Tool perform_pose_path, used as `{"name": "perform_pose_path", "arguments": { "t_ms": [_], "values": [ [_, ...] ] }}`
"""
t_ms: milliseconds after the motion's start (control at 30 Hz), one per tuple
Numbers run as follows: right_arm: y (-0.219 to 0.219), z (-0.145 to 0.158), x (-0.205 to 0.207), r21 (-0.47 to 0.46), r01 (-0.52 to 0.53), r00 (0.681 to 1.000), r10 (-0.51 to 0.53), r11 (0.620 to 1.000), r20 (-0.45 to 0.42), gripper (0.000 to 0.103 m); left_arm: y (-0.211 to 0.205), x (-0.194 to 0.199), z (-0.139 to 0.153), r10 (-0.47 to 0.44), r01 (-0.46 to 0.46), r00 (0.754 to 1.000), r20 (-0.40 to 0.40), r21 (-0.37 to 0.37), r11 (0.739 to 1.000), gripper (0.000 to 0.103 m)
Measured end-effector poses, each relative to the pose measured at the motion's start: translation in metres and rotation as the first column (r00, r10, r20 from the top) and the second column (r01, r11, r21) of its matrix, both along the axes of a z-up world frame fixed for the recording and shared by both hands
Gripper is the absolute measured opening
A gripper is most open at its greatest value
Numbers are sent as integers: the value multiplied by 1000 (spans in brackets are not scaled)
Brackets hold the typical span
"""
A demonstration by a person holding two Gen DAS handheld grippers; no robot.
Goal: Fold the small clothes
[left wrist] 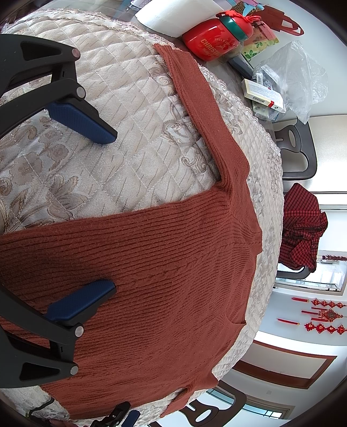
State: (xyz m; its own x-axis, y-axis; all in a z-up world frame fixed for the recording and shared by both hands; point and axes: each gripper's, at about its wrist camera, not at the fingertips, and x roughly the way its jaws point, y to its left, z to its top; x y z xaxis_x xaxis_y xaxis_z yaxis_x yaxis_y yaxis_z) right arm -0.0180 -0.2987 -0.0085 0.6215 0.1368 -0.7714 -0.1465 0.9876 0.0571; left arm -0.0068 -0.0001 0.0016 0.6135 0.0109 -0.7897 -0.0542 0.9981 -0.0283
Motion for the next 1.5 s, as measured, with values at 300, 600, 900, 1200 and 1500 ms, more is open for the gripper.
{"name": "perform_pose_path", "arguments": {
  "t_ms": [300,600,900,1200,1500],
  "values": [
    [0,0,0,0,0,1000,0,1000,0,79,1,0,0,0,0,1000,0,-1,1000,103],
    [0,0,0,0,0,1000,0,1000,0,79,1,0,0,0,0,1000,0,0,1000,103],
    [0,0,-1,-2,0,1000,0,1000,-1,79,2,-1,0,1,-1,1000,1,-1,1000,103],
    [1,0,-1,-5,-3,1000,3,1000,-6,79,7,-1,1,4,-4,1000,-1,0,1000,103],
    [3,1,3,-11,-3,1000,3,1000,-30,79,7,-1,1,3,-3,1000,-4,2,1000,103]
  ]
}}
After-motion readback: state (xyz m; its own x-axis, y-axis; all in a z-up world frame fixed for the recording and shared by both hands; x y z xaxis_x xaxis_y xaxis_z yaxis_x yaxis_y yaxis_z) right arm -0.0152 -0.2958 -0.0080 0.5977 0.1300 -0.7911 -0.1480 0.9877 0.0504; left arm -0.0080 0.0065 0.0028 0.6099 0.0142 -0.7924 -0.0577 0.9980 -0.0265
